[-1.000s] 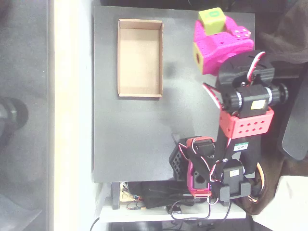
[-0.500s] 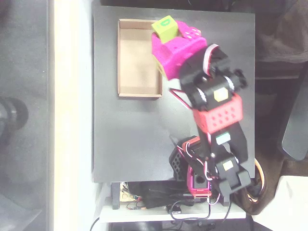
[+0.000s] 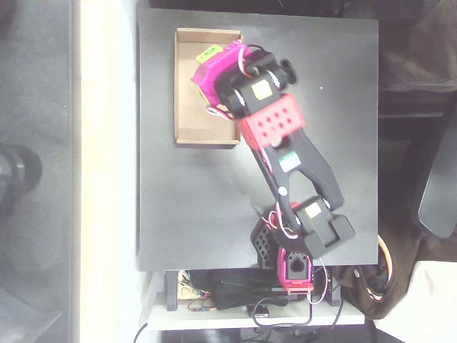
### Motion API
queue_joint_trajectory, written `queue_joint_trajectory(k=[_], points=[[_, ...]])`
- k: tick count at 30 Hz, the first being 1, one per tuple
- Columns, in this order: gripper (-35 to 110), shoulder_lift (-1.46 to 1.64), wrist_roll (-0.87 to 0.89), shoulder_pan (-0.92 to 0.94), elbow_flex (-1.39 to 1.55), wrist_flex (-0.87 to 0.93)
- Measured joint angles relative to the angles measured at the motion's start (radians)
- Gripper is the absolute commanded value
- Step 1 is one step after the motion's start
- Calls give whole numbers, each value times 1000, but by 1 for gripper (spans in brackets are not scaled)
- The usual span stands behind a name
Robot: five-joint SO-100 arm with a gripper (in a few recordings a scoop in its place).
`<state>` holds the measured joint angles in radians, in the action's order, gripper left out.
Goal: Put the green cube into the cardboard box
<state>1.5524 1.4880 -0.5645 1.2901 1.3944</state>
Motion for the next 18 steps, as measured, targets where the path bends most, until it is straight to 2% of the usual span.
queue_joint_trajectory(k=[18], points=[[13,-302,-6,-6,0,-6]])
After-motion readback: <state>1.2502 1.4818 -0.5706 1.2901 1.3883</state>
